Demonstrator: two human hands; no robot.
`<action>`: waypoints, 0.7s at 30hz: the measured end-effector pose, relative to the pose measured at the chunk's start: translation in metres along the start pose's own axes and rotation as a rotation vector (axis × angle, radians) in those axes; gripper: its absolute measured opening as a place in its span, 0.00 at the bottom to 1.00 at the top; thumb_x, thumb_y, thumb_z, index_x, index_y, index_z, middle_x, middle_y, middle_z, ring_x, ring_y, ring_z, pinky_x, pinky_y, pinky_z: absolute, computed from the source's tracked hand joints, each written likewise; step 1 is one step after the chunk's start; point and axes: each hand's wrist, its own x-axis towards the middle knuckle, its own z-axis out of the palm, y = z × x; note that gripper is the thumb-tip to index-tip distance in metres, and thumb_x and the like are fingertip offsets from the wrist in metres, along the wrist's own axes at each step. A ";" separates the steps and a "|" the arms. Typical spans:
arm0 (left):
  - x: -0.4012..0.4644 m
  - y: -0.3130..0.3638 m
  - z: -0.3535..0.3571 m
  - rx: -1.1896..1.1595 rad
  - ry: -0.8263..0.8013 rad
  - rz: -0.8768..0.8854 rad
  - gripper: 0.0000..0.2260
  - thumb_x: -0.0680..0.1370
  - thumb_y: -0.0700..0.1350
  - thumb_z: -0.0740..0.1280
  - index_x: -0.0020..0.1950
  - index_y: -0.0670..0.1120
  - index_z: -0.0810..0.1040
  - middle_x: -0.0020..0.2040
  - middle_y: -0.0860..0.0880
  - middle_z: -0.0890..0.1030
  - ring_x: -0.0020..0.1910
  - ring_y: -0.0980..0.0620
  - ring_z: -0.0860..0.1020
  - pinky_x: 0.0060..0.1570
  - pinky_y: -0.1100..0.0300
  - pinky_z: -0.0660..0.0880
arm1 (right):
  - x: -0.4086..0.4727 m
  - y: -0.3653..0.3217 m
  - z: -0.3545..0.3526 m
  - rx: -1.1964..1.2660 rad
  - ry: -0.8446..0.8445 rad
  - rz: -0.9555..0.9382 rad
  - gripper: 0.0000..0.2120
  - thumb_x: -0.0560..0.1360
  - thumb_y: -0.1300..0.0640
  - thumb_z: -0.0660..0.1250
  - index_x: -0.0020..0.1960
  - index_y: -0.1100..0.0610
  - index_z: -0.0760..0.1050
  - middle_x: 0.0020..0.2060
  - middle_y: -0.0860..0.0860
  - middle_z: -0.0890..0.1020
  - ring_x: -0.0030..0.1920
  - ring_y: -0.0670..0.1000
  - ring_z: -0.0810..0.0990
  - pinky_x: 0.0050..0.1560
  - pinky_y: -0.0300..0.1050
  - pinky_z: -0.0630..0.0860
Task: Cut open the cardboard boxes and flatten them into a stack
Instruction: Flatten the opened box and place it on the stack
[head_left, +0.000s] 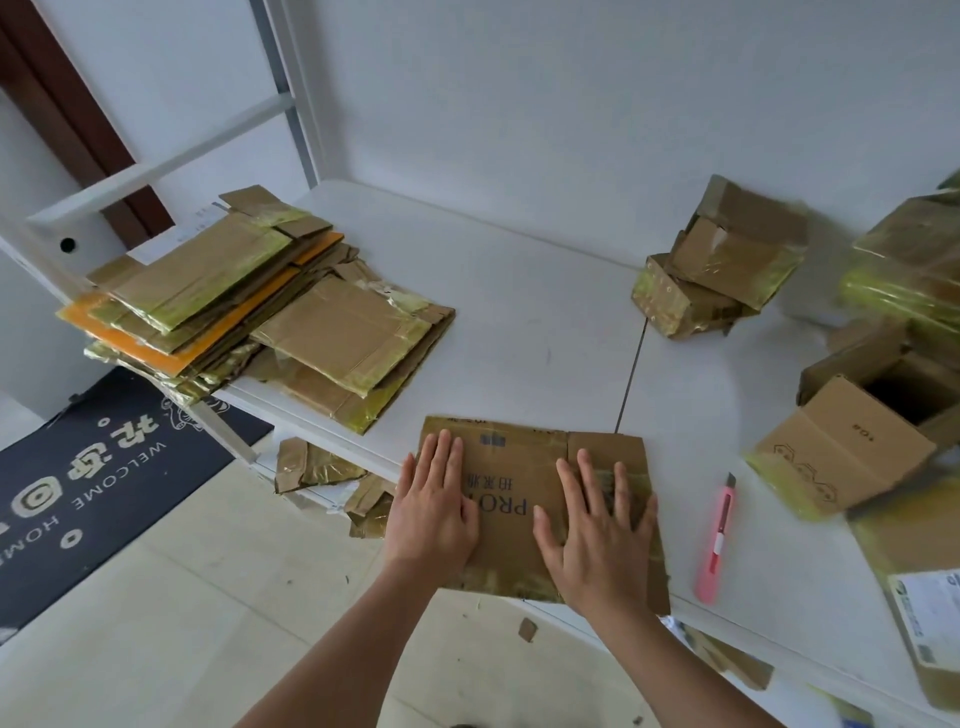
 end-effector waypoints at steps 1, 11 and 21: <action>0.000 -0.001 0.002 -0.003 0.019 0.001 0.32 0.77 0.53 0.45 0.81 0.44 0.54 0.80 0.46 0.54 0.80 0.49 0.48 0.78 0.50 0.46 | 0.000 0.000 0.000 -0.004 0.002 0.001 0.31 0.77 0.34 0.50 0.75 0.46 0.66 0.76 0.48 0.64 0.76 0.63 0.61 0.71 0.73 0.56; -0.017 0.028 -0.013 -0.304 0.067 -0.435 0.29 0.82 0.51 0.57 0.80 0.44 0.51 0.76 0.45 0.57 0.75 0.46 0.59 0.72 0.52 0.62 | -0.005 0.001 -0.006 0.062 0.052 -0.019 0.29 0.77 0.38 0.55 0.74 0.49 0.69 0.74 0.51 0.69 0.75 0.64 0.62 0.72 0.67 0.56; -0.027 0.028 -0.113 -1.121 -0.027 -0.926 0.12 0.81 0.50 0.65 0.49 0.43 0.81 0.45 0.43 0.85 0.45 0.43 0.84 0.51 0.47 0.81 | 0.014 0.014 -0.043 0.245 -0.128 -0.091 0.34 0.76 0.35 0.35 0.78 0.41 0.56 0.80 0.47 0.52 0.79 0.58 0.49 0.75 0.68 0.51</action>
